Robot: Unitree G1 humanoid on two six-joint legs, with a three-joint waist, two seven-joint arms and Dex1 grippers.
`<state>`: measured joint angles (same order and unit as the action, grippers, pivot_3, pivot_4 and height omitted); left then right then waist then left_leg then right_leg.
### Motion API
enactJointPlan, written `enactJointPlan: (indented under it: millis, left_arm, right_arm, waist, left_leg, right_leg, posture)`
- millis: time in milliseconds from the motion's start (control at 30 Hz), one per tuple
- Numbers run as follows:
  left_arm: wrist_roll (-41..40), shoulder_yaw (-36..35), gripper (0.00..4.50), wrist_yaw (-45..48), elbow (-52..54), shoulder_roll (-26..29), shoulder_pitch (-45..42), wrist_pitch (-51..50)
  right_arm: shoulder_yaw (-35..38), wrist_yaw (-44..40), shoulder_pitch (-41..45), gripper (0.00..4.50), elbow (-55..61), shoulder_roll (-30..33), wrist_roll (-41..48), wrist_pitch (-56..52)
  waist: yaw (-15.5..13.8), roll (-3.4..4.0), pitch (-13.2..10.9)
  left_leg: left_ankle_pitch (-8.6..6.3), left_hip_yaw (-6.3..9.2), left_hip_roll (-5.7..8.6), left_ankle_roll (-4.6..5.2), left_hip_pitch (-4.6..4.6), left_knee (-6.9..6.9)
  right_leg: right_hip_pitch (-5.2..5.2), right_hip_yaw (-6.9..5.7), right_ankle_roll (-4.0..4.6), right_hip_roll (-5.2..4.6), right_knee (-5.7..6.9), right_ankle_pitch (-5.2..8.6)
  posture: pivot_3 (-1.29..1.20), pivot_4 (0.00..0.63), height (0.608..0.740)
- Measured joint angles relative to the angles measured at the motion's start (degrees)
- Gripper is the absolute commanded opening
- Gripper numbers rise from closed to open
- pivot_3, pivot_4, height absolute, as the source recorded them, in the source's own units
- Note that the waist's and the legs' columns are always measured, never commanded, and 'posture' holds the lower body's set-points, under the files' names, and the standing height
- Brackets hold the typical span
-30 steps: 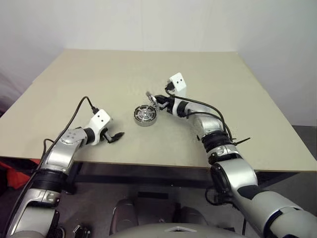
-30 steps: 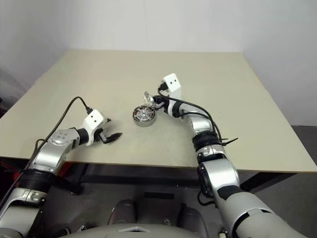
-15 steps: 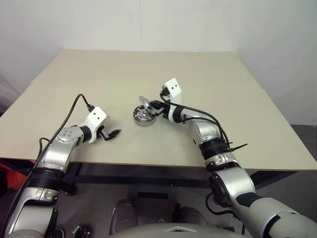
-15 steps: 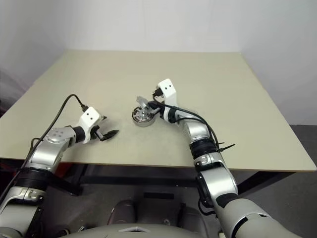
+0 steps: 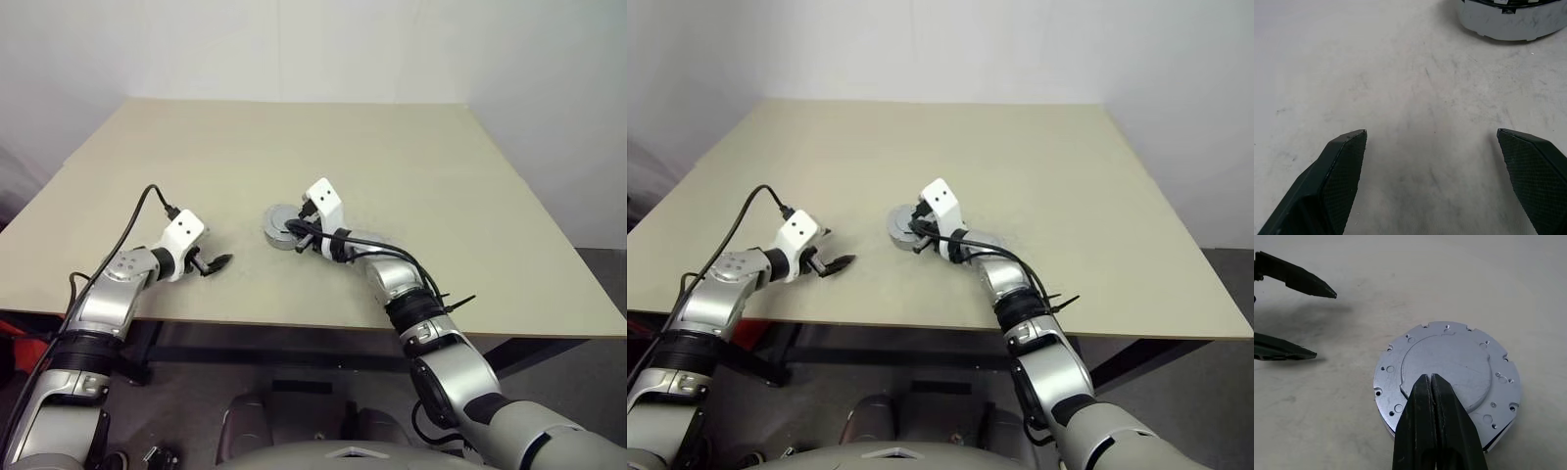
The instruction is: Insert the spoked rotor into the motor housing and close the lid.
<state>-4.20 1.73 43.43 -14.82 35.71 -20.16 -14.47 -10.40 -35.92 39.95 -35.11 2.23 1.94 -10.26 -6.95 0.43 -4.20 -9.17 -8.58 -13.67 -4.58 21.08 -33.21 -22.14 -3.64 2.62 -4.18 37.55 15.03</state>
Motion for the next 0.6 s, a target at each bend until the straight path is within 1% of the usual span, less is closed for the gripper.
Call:
enactJointPlan:
  millis: [233,467,567,600]
  left_arm:
    - [0.0,0.0,4.5,-0.23,0.0,-0.23,-0.25,0.25]
    - [0.12,0.27,4.5,-0.43,-0.01,-2.28,-0.56,0.27]
    - [0.33,0.51,4.5,-0.44,-0.07,-2.62,-1.04,0.28]
    - [0.37,0.59,4.5,-0.44,-0.07,-2.74,-1.31,0.28]
  right_arm:
    - [0.75,-1.46,-0.07,0.02,-0.02,0.48,0.53,-0.02]
    - [3.01,-1.67,2.11,0.02,0.83,2.01,1.98,-0.46]
    - [3.48,-2.87,3.58,0.6,1.65,2.83,2.65,-0.11]
    - [3.48,-3.35,3.79,0.91,1.65,2.88,2.75,-0.02]
  waist:
    - [-0.03,-0.01,0.01]
    - [-0.05,-0.01,0.0]
    - [-0.04,-0.01,0.0]
    - [-0.04,-0.01,0.0]
  left_leg:
    - [-0.01,0.0,0.0,0.01,-0.01,0.0]
    - [0.01,0.0,0.0,-0.02,0.04,0.01]
    - [0.01,0.0,0.01,-0.02,0.04,0.01]
    - [0.01,0.0,0.01,-0.01,0.05,0.01]
  right_leg:
    - [0.02,0.0,0.0,0.0,0.0,0.0]
    - [-0.02,0.0,0.0,0.0,0.0,0.0]
    - [-0.02,0.0,0.0,0.0,-0.01,0.0]
    - [-0.02,0.0,0.0,0.0,-0.03,0.0]
  posture:
    - [0.0,0.0,0.74]
    - [0.0,0.0,0.74]
    - [0.0,0.0,0.74]
    - [0.0,0.0,0.74]
